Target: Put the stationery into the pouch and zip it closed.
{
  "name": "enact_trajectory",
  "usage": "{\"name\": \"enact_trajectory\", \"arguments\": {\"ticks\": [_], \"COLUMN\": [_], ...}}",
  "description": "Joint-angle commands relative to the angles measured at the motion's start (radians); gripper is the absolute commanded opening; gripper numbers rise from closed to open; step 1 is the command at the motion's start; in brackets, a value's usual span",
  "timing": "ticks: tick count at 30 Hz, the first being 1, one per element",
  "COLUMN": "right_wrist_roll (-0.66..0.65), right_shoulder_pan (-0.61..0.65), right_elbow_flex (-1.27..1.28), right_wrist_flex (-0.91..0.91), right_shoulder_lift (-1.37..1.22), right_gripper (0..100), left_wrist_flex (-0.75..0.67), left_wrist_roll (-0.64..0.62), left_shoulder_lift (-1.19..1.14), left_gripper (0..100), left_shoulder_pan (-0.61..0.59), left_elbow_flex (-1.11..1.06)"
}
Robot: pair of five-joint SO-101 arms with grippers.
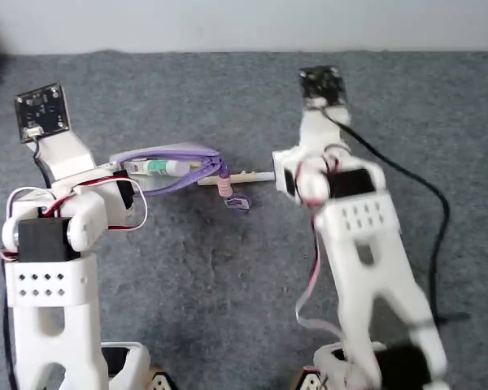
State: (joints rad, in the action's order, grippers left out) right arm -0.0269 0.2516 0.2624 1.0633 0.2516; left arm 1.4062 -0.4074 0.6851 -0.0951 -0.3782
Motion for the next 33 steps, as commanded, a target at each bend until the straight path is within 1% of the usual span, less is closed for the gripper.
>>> {"name": "enact_trajectory", "arguments": {"ticks": [1,4,9,11,16,23,28,31,33], "right_wrist_roll": [-0.164,-0.253,-0.425,-0.493,-0.640,-0.756,-0.816,-0.824,-0.821], "right_shoulder_pan": [-0.010,-0.008,-0.004,-0.004,0.002,0.022,0.039,0.044,0.044], "right_elbow_flex": [-0.229,-0.382,-0.577,-0.635,-0.756,-0.921,-1.023,-1.054,-1.056], "right_wrist_flex": [0.096,0.177,0.302,0.311,0.308,0.308,0.308,0.314,0.318], "right_shoulder_lift": [-0.205,-0.372,-0.607,-0.676,-0.825,-0.998,-1.107,-1.162,-1.182], "right_gripper": [1.3,4.1,21.5,24.7,24.9,24.9,24.9,24.7,21.5], "left_wrist_flex": [0.003,0.003,0.002,0.000,0.000,0.000,0.002,0.003,0.003], "left_wrist_roll": [0.009,0.009,0.009,0.009,0.009,0.008,0.006,0.006,0.006], "left_shoulder_lift": [0.002,0.002,0.002,0.002,0.002,0.002,0.002,0.002,0.002], "left_gripper": [1,1,1,1,1,1,1,1,1], "left_shoulder_pan": [-0.003,-0.003,-0.003,-0.003,-0.003,-0.003,-0.003,-0.003,-0.003], "left_elbow_flex": [0.042,0.042,0.042,0.042,0.042,0.042,0.042,0.042,0.042]}}
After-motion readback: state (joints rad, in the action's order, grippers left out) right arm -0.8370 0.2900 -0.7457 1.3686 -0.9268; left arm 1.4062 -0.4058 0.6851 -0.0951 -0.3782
